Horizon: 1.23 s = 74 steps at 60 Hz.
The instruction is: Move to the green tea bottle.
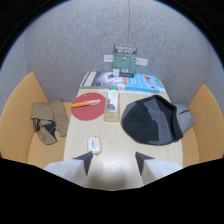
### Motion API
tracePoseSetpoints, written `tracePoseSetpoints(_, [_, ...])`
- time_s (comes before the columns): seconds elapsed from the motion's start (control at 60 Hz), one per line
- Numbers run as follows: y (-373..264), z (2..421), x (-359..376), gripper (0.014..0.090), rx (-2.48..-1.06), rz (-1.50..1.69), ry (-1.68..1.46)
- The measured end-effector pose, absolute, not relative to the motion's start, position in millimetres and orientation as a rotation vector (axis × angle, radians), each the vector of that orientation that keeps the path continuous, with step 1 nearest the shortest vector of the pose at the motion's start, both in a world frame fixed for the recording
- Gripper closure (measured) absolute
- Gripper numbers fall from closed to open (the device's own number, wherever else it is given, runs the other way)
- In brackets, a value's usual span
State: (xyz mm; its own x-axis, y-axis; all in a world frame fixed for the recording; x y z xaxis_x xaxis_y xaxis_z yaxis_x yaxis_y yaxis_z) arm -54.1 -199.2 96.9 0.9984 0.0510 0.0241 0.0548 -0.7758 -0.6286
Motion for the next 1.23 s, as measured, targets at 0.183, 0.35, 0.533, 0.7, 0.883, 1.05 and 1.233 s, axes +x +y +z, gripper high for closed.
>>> tracePoseSetpoints(0.183, [-155.8, 84.4, -51.1, 0.0175, -2.463, -0.014, -0.091])
tracePoseSetpoints(0.35, [-109.1, 72.7, -49.2, 0.0179, -2.476, -0.010, -0.091])
tracePoseSetpoints(0.533, [-54.2, 58.2, -50.0, 0.0178, -2.484, -0.010, -0.088])
tracePoseSetpoints(0.7, [-12.5, 47.1, -56.9, 0.0179, -2.493, 0.002, -0.083])
tracePoseSetpoints(0.883, [14.6, 36.8, -61.8, 0.0177, -2.507, 0.006, -0.093])
tracePoseSetpoints(1.05, [22.3, 31.7, -60.2, 0.0177, -2.515, 0.004, -0.098])
tracePoseSetpoints(1.233, [22.6, 30.5, -58.6, 0.0181, -2.514, 0.003, -0.094])
